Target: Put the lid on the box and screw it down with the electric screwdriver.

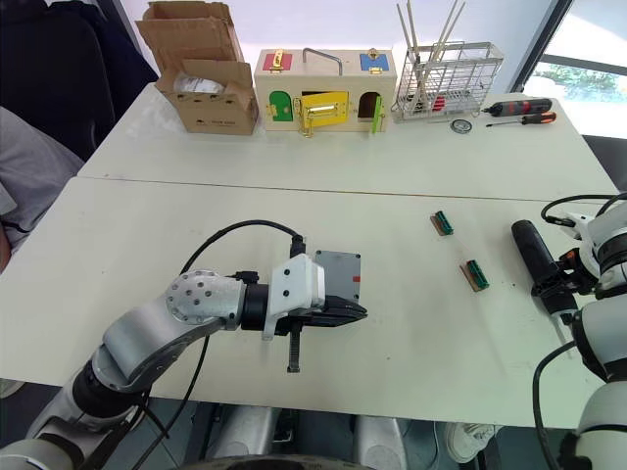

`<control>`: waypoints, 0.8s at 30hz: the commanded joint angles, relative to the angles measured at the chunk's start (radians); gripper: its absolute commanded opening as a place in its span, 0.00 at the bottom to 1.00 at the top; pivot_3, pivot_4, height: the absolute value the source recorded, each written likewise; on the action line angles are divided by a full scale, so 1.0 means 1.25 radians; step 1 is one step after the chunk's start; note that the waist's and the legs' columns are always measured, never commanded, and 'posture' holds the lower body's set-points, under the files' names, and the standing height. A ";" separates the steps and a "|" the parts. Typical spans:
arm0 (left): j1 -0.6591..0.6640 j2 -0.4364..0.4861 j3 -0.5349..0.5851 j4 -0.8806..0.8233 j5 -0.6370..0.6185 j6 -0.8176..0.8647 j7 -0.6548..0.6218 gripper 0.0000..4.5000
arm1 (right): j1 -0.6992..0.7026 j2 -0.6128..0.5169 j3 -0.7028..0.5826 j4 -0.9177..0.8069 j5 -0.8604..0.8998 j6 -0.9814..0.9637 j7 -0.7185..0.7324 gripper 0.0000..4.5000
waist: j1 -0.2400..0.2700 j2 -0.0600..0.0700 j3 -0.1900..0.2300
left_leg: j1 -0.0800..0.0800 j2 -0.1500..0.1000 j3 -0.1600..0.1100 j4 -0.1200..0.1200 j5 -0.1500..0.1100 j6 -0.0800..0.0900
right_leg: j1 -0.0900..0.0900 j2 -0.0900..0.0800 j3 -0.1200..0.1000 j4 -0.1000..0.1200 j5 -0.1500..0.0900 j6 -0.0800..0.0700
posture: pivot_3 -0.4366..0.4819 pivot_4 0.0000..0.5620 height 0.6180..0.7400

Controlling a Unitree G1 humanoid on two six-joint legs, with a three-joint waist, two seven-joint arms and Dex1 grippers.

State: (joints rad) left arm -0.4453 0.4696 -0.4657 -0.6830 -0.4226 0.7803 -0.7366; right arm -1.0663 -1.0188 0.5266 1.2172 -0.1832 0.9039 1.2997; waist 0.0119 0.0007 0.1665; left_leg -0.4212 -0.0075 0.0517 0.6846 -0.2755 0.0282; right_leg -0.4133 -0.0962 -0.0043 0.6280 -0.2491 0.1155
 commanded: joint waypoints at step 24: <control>-0.065 0.029 0.240 0.285 -0.148 -0.013 -0.140 0.00 | 0.297 0.653 -1.107 -1.477 0.576 0.245 -0.440 0.41 | 0.008 0.006 0.002 | -0.006 0.008 -0.006 -0.003 0.003 -0.007 | -0.009 0.009 -0.001 0.008 0.000 -0.001 | 0.48 0.27 0.92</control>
State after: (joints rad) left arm -0.5033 0.5051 -0.1809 -0.3145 -0.5948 0.7606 -0.9062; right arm -0.6978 -0.2428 -0.8167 -0.4698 0.4498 1.2248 0.8211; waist 0.0217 0.0081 0.1691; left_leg -0.4293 -0.0011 0.0433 0.6817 -0.2712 0.0196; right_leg -0.4248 -0.0885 -0.0048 0.6376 -0.2492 0.1146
